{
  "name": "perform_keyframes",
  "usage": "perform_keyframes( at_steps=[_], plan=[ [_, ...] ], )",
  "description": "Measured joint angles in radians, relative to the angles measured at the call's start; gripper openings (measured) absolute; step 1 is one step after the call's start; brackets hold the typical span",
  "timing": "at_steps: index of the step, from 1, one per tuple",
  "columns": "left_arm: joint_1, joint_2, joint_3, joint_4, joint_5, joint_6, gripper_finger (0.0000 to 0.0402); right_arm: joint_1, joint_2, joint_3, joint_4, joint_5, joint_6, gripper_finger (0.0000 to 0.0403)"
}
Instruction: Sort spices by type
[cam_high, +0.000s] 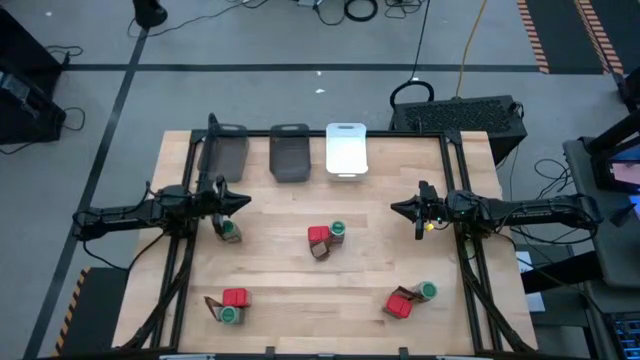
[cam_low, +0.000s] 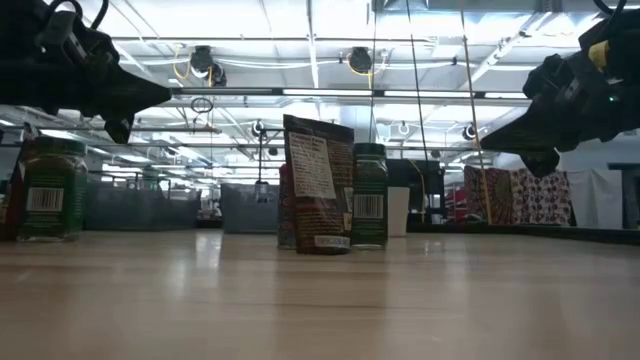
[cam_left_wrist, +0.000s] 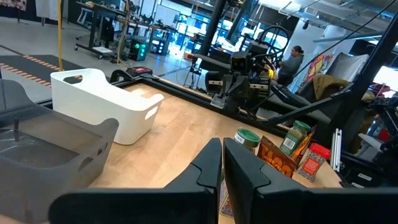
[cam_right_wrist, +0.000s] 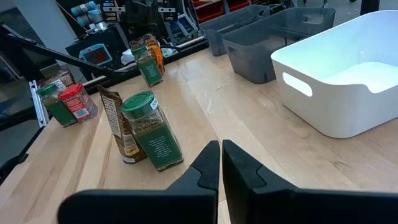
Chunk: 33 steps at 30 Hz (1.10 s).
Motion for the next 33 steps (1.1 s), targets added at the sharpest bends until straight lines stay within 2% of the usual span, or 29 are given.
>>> perform_keyframes(
  at_steps=[19, 26, 29, 33],
  plan=[
    [0.000, 0.000, 0.000, 0.000, 0.000, 0.000, 0.0022, 0.000, 0.000, 0.000, 0.046, 0.003, 0.000, 0.0000],
    [0.000, 0.000, 0.000, 0.000, 0.000, 0.000, 0.0022, 0.000, 0.009, 0.005, 0.293, 0.010, 0.127, 0.0000],
    [0.000, 0.000, 0.000, 0.000, 0.000, 0.000, 0.0022, 0.001, 0.040, 0.060, 0.211, 0.025, 0.160, 0.0000],
    [0.000, 0.000, 0.000, 0.000, 0.000, 0.000, 0.0022, 0.003, 0.148, 0.205, 0.077, 0.032, 0.245, 0.0000]
  ],
)
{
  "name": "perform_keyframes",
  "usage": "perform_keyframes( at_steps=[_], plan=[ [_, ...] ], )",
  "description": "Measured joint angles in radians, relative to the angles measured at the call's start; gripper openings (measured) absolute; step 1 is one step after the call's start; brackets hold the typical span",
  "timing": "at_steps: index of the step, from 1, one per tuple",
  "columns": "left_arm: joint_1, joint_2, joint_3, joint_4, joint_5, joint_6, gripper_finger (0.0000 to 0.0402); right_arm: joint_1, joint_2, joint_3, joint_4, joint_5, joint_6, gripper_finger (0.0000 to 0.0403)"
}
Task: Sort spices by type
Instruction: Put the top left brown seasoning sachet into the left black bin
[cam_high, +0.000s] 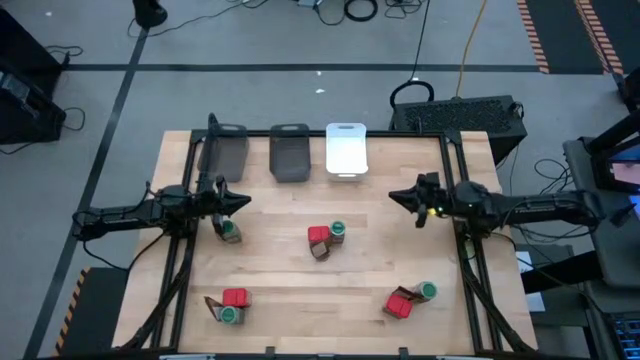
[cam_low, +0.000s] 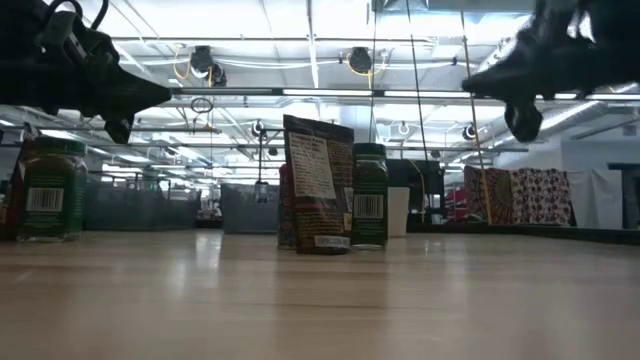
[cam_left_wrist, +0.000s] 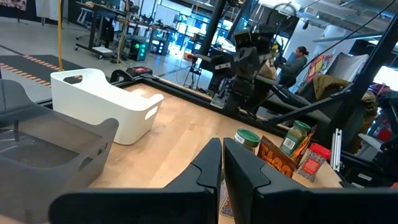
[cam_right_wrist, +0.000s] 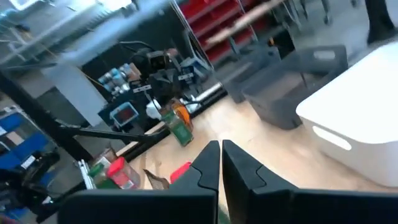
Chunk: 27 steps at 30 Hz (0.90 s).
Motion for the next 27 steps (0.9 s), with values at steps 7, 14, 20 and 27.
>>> perform_keyframes(
  at_steps=[7, 14, 20, 27],
  plan=[
    [0.000, 0.000, 0.000, 0.018, 0.002, -0.056, 0.0022, 0.001, 0.282, 0.299, -0.119, 0.079, -0.021, 0.0000],
    [0.000, 0.000, 0.002, 0.079, 0.045, -0.491, 0.0022, 0.026, 0.495, 0.509, -0.128, 0.070, 0.052, 0.0000],
    [0.000, 0.000, 0.002, 0.088, 0.054, -0.567, 0.0022, 0.091, 0.646, 0.668, -0.130, 0.068, -0.047, 0.0000],
    [0.000, 0.000, 0.003, 0.174, 0.173, -0.582, 0.0022, 0.144, 0.796, 0.833, -0.127, -0.007, -0.230, 0.0000]
  ],
)
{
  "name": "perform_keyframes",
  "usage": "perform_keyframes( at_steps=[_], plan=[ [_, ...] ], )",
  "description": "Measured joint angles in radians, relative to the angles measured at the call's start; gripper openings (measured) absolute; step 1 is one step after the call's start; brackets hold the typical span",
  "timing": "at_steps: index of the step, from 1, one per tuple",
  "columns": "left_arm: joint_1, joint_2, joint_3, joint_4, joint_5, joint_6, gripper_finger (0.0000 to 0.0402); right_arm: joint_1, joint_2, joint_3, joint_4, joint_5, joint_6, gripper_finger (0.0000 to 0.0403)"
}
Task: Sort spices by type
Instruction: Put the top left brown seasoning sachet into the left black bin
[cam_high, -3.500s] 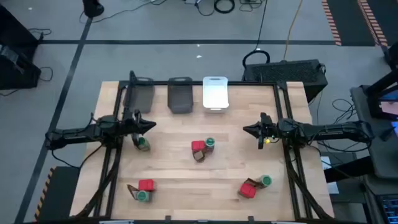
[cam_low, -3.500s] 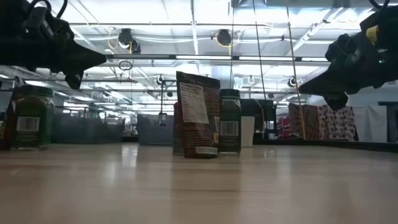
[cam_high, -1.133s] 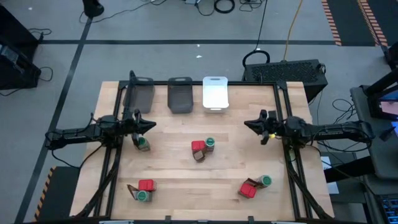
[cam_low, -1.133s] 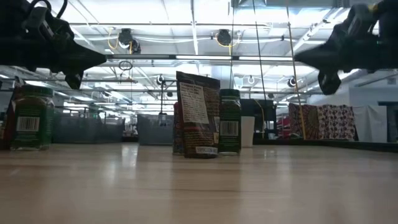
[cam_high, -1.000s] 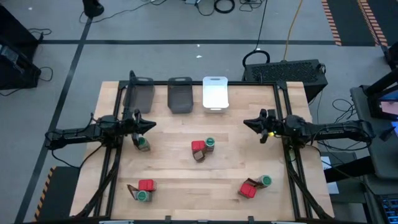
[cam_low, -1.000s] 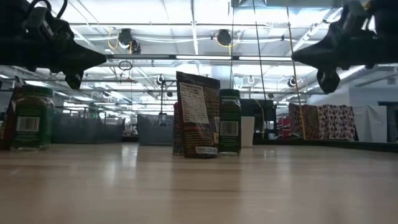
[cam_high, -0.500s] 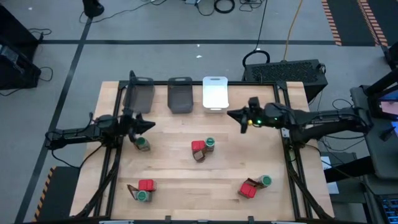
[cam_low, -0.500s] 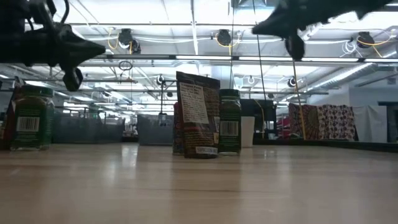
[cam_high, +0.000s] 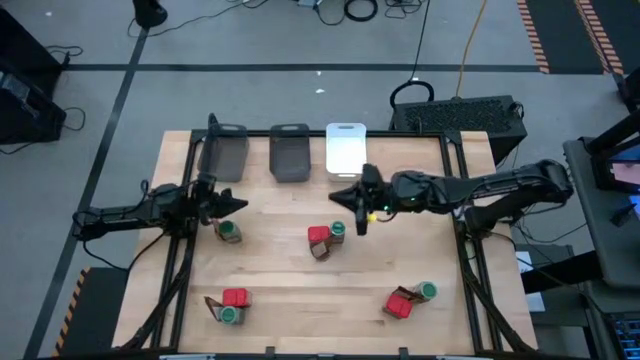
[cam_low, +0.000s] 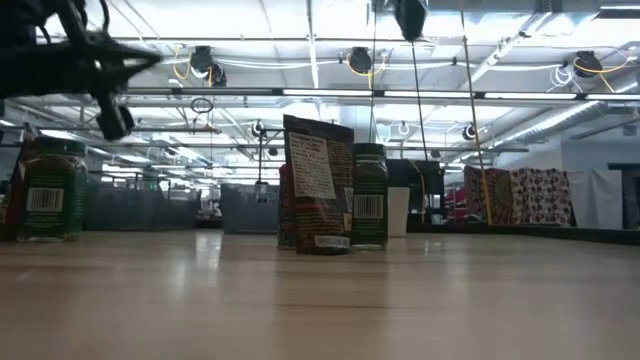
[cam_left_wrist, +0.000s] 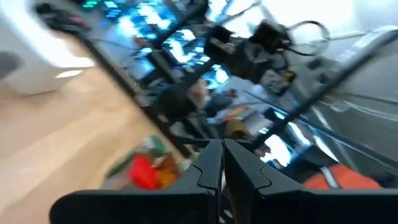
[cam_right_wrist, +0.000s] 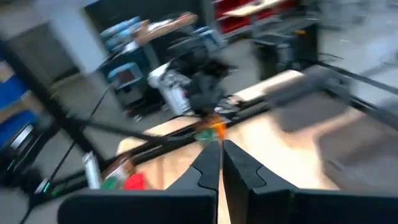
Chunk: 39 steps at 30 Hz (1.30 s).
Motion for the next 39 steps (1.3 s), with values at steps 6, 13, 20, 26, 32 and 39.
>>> perform_keyframes(
  at_steps=[6, 13, 20, 26, 32, 39],
  plan=[
    [0.000, 0.017, 0.099, -0.039, 0.073, -0.006, 0.0022, 0.021, 0.082, 0.078, -0.004, -0.110, -0.123, 0.0000],
    [0.000, 0.178, 0.490, -0.535, 0.097, 0.180, 0.0022, 0.020, 0.122, 0.103, -0.002, -0.136, -0.155, 0.0000],
    [-0.001, 0.490, 0.976, -1.085, 0.086, 0.457, 0.0022, 0.021, 0.125, 0.103, -0.048, -0.187, -0.170, 0.0000],
    [-0.001, 0.718, 1.215, -1.429, 0.071, 0.694, 0.0022, 0.032, 0.125, 0.103, -0.054, -0.186, -0.206, 0.0000],
    [-0.001, 0.817, 1.242, -1.637, 0.062, 0.917, 0.0022, 0.039, 0.125, 0.103, -0.062, -0.182, -0.202, 0.0000],
    [-0.001, 0.880, 1.242, -1.690, 0.027, 0.928, 0.0022, 0.062, 0.125, 0.103, -0.086, -0.182, -0.203, 0.0000]
  ],
)
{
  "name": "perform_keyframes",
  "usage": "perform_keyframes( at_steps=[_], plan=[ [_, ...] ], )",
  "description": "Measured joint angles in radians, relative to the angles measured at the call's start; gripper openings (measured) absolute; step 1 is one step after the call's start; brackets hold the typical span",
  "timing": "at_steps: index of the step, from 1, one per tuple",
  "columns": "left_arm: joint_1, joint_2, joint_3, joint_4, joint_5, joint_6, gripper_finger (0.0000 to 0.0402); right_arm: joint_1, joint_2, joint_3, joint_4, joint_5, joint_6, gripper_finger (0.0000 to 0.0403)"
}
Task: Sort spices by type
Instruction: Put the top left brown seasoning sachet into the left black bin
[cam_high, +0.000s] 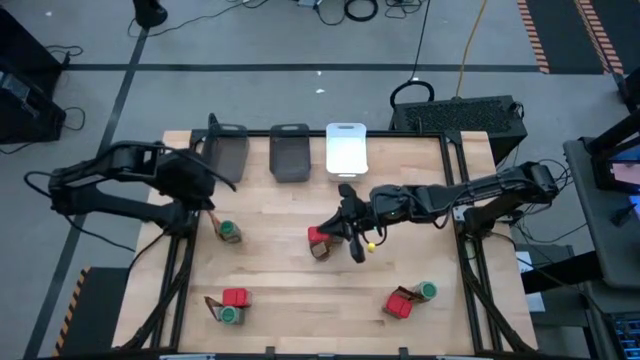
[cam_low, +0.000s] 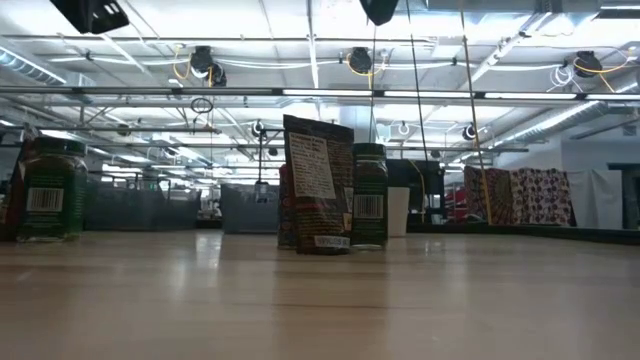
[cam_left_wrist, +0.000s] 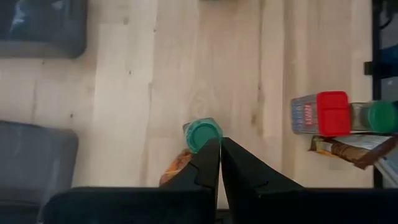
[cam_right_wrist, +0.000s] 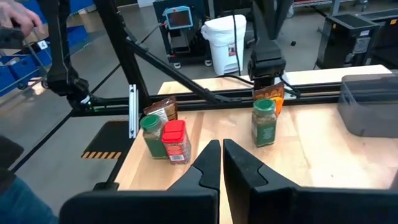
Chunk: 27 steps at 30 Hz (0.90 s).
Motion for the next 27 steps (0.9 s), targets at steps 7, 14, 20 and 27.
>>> perform_keyframes(
  at_steps=[7, 14, 20, 27],
  plan=[
    [0.000, 0.030, -0.026, -0.012, -0.029, 0.046, 0.0047, 0.010, 0.000, 0.000, -0.007, 0.000, 0.002, 0.0000],
    [0.000, 0.064, -0.114, -0.019, -0.030, 0.121, 0.0170, 0.010, 0.000, 0.000, -0.012, 0.003, 0.002, 0.0000],
    [-0.001, 0.101, -0.149, -0.017, -0.031, 0.240, 0.0246, 0.009, 0.000, 0.000, -0.014, 0.007, -0.007, 0.0000],
    [-0.002, 0.132, -0.175, -0.012, -0.051, 0.392, 0.0254, 0.007, 0.000, 0.000, -0.032, 0.010, -0.046, 0.0000]
  ],
)
